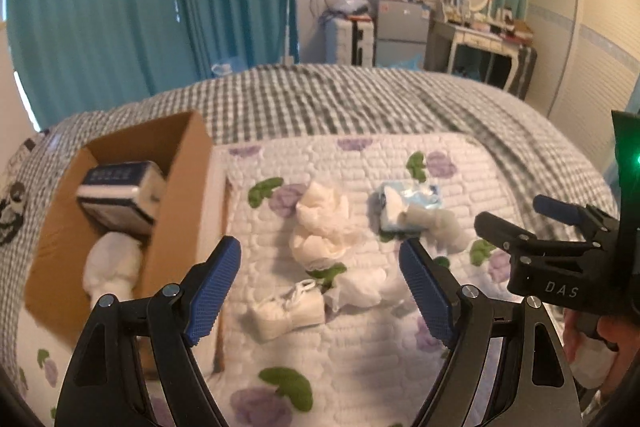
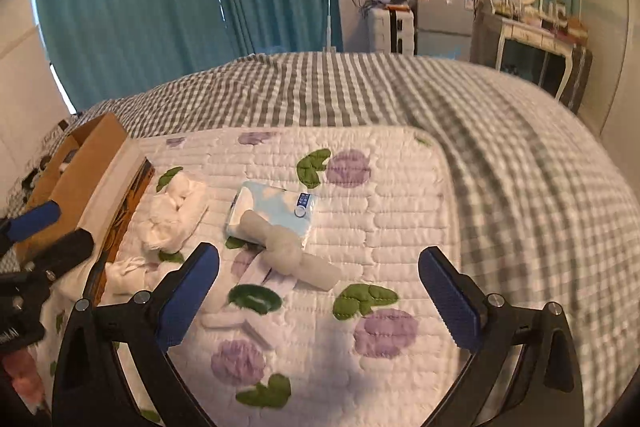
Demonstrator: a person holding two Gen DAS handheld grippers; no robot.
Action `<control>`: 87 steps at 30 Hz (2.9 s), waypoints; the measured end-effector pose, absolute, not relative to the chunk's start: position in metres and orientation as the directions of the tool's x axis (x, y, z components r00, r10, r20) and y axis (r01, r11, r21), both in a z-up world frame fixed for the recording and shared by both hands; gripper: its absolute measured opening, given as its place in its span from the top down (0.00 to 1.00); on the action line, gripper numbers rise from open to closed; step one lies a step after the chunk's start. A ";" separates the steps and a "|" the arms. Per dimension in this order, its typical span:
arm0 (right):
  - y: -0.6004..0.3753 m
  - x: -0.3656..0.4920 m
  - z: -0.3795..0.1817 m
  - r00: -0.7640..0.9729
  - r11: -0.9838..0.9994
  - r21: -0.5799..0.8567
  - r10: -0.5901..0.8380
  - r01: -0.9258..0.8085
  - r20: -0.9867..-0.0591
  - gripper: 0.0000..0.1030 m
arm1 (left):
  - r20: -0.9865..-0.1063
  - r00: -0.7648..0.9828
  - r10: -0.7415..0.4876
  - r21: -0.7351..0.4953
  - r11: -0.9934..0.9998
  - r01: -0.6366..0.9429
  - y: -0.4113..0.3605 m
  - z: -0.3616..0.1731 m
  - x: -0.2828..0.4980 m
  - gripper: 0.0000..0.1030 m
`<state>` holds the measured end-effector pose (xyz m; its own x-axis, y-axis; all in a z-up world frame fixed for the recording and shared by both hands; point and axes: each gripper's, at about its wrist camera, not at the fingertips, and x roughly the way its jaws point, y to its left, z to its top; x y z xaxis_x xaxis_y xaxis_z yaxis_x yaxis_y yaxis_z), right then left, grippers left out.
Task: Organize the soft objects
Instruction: 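Move both grippers back over the remaining items on the mat, then grasp the cream lace scrunchie with the left gripper while the right grasps a white sock, then lower the scrunchie into the box with the left gripper while the right drops the sock in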
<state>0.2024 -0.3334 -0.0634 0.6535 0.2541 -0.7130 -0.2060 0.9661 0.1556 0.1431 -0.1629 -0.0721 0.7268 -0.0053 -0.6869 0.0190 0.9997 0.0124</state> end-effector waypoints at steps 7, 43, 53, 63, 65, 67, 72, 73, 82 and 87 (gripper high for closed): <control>-0.318 0.223 -0.091 0.620 0.954 0.169 0.290 -0.247 -0.729 0.17 | -0.711 0.703 0.003 0.038 0.999 0.035 -0.161 -0.095 0.173 0.20; -0.329 0.199 -0.034 0.668 0.945 0.212 0.327 -0.250 -0.669 0.75 | -0.656 0.742 -0.137 -0.006 0.984 0.176 -0.136 -0.038 0.158 0.73; -0.297 0.150 0.067 0.726 0.941 0.151 0.329 -0.301 -0.603 0.75 | -0.555 0.817 -0.154 -0.008 0.984 0.180 -0.104 0.050 0.107 0.73; -0.220 0.107 0.149 0.753 0.907 0.090 0.395 -0.412 -0.527 0.75 | -0.487 0.862 -0.140 -0.020 0.989 0.149 -0.040 0.094 0.074 0.73; -0.195 0.106 0.155 0.745 0.893 0.085 0.417 -0.441 -0.521 0.75 | -0.479 0.868 -0.130 -0.028 0.991 0.134 -0.025 0.093 0.071 0.73; -0.171 0.108 0.157 0.733 0.881 0.086 0.438 -0.465 -0.521 0.75 | -0.480 0.869 -0.119 -0.037 0.993 0.116 -0.005 0.088 0.072 0.73; -0.110 0.125 0.134 0.679 0.849 0.106 0.482 -0.517 -0.554 0.75 | -0.521 0.851 -0.073 -0.025 0.997 0.070 0.030 0.057 0.080 0.73; -0.096 0.131 0.124 0.662 0.843 0.114 0.489 -0.525 -0.568 0.75 | -0.532 0.845 -0.059 -0.015 0.998 0.061 0.036 0.046 0.082 0.73; -0.035 0.177 0.041 0.575 0.833 0.097 0.454 -0.544 -0.680 0.75 | -0.607 0.792 -0.072 0.005 0.996 0.094 0.051 -0.035 0.099 0.72; -0.031 0.196 0.013 0.554 0.853 0.077 0.402 -0.517 -0.729 0.42 | -0.632 0.775 0.020 0.046 0.999 0.012 0.055 -0.061 0.116 0.34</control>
